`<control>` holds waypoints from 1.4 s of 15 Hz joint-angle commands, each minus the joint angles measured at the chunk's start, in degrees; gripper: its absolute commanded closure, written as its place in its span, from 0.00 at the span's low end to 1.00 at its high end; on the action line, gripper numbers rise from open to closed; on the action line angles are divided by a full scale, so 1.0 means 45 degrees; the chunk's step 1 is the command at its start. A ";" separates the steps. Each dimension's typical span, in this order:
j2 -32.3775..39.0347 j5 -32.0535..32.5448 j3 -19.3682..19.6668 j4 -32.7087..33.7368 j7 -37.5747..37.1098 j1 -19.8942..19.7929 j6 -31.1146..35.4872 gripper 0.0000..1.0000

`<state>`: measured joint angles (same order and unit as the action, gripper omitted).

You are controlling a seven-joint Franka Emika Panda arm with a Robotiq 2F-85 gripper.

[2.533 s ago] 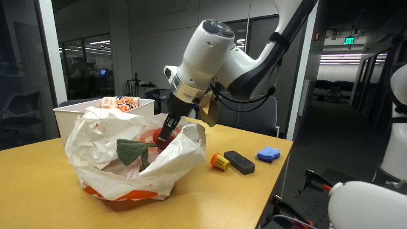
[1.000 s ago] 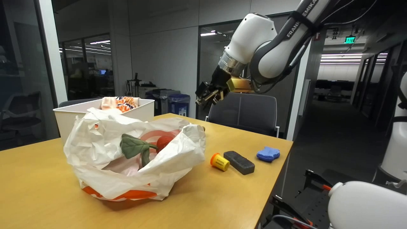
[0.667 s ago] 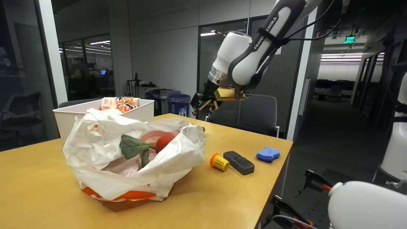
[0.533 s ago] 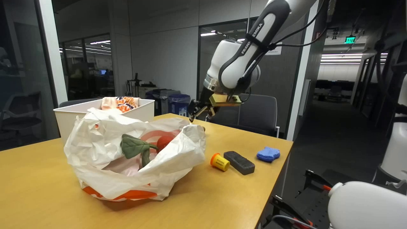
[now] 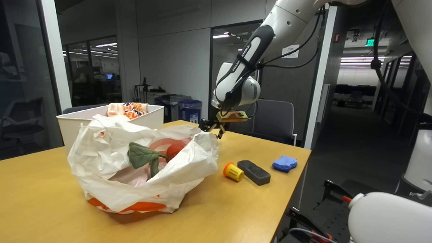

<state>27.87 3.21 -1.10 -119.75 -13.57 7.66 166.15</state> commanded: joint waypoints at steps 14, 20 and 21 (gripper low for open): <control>0.1136 -0.1191 -0.0810 0.1590 0.1755 -0.0648 -0.1406 0.89; -0.2234 -0.0388 0.0059 -0.1113 0.1409 0.0017 0.0965 0.85; -0.2831 -0.0079 0.0363 -0.1661 0.1309 0.0256 0.1633 0.85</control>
<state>25.35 -0.02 -2.86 -117.92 -6.20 5.90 166.82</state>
